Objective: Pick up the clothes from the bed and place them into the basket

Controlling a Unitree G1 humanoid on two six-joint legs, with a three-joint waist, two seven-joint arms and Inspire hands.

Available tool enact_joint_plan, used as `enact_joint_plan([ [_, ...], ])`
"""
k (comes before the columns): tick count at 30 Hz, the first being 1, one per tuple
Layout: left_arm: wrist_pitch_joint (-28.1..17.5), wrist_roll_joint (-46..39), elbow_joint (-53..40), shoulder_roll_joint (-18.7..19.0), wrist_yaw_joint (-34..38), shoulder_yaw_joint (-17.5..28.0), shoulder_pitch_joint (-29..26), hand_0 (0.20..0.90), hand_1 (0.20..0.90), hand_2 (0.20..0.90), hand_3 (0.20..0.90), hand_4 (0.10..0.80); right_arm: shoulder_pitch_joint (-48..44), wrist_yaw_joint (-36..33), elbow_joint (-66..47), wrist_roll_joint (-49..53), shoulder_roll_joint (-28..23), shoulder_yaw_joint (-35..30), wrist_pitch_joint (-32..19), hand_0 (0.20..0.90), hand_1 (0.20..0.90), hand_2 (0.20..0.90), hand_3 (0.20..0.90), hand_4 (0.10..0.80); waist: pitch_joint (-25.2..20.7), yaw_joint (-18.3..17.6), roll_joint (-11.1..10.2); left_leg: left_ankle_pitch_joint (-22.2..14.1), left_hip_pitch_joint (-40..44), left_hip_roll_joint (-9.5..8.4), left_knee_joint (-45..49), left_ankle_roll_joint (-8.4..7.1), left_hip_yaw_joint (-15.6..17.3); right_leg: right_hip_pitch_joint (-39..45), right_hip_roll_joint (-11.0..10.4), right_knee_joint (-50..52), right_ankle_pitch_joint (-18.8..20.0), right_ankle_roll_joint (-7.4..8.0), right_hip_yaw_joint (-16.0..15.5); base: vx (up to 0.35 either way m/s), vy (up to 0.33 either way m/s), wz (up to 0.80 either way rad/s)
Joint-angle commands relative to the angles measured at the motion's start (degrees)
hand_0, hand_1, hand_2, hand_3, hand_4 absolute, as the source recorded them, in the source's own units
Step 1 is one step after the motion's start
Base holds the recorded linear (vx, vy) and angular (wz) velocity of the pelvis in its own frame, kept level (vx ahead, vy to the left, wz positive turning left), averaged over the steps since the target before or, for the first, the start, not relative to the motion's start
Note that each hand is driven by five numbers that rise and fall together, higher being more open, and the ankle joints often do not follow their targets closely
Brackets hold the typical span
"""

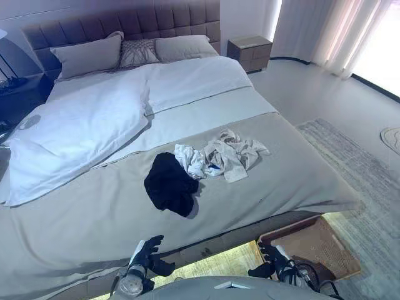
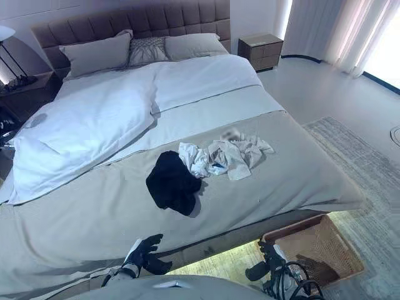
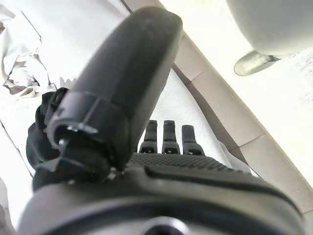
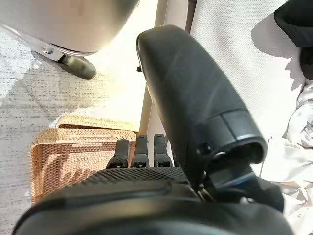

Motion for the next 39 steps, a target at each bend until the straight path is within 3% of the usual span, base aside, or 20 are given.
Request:
enact_joint_plan([
  [1, -4.0, -0.8, 1.4, 0.7, 0.9, 2.0, -6.1, 0.9, 0.9, 0.9, 0.9, 0.8, -4.3, -1.5, 0.6, -0.7, 1.5, 0.9, -1.5, 0.9, 0.9, 0.9, 0.9, 0.8, 1.8, 0.6, -2.6, -5.2, 2.6, -3.41, 0.4, 2.45, 1.2, -1.8, -2.9, 1.6, 2.8, 2.05, 0.7, 0.0, 0.0, 0.0],
  [26, -2.9, -1.0, 1.6, 0.5, 0.7, 2.0, -6.1, 0.9, 0.9, 0.9, 0.9, 0.8, -4.3, 1.2, 1.6, 3.0, 1.5, -0.3, 0.9, 0.9, 0.9, 0.9, 0.9, 0.8, 2.2, 0.7, -2.5, -5.0, 2.6, -3.33, 0.4, 2.4, 1.2, -1.7, -2.9, 1.8, 2.7, 1.94, 0.5, 0.0, 0.0, 0.0],
  [29, -2.9, -1.1, 1.5, 0.4, 0.7, 2.0, -6.0, 0.9, 0.9, 0.9, 0.9, 0.8, -4.4, 0.8, 1.5, 2.7, 1.4, -0.6, -0.3, 0.9, 0.9, 0.9, 0.9, 0.8, 2.2, 0.8, -2.5, -5.1, 2.7, -3.38, 0.4, 2.43, 1.1, -1.6, -3.0, 1.8, 2.6, 1.93, 0.3, 0.0, 0.0, 0.0],
  [34, -2.4, -0.8, 0.6, 1.1, 0.7, 2.0, -5.9, 0.9, 0.9, 0.9, 0.9, 0.8, -5.1, -1.6, -4.3, -0.3, 0.0, 1.9, -7.6, 0.9, 0.9, 0.9, 0.9, 0.8, 2.6, 1.2, -2.7, -5.0, 2.8, -3.48, 0.4, 2.4, 0.5, -1.4, -3.1, 2.2, 2.4, 1.94, 0.0, 0.004, -0.006, 0.02],
  [35, -3.0, -0.1, 0.1, 1.6, 2.1, 1.9, -5.8, 0.9, 0.9, 0.9, 0.9, 0.8, -5.5, -2.9, -7.6, 0.1, -0.8, 2.8, -8.1, 0.9, 0.9, 0.9, 0.9, 0.8, 2.8, 1.3, -2.8, -5.0, 2.8, -3.51, 0.4, 2.41, 0.4, -1.4, -3.1, 2.3, 2.4, 1.91, -0.1, 0.0, 0.0, 0.0],
  [36, -6.2, 2.7, -1.5, 2.7, 8.9, 1.5, -5.8, 0.9, 0.9, 0.9, 0.9, 0.8, -6.2, -5.7, -14.5, -0.7, -2.4, 3.5, -7.3, 0.9, 0.9, 0.9, 0.9, 0.8, 3.0, 1.4, -2.9, -5.0, 2.7, -3.57, 0.4, 2.49, 0.2, -1.4, -3.0, 2.2, 2.4, 1.83, 0.1, 0.0, 0.0, 0.0],
  [37, -6.4, 3.1, -1.7, 2.8, 9.9, 1.4, -5.8, 0.9, 0.9, 0.9, 0.9, 0.8, -6.2, -6.1, -15.2, -1.1, -2.5, 3.6, -7.5, 0.9, 0.9, 0.9, 0.9, 0.8, 3.0, 1.4, -2.9, -5.0, 2.7, -3.58, 0.4, 2.5, 0.2, -1.4, -2.9, 2.2, 2.4, 1.82, 0.1, 0.0, 0.0, 0.0],
  [39, -7.2, 10.6, -5.0, 4.5, 20.5, 0.8, -5.9, 0.9, 0.9, 0.9, 0.9, 0.8, -6.6, -9.2, -22.2, -4.1, -4.3, 4.7, -6.9, 0.9, 0.9, 0.9, 0.9, 0.8, 3.3, 1.5, -3.1, -5.0, 2.5, -3.67, 0.4, 2.55, 0.0, -1.5, -3.0, 2.1, 2.4, 1.82, 0.1, -0.01, -0.009, 0.02],
])
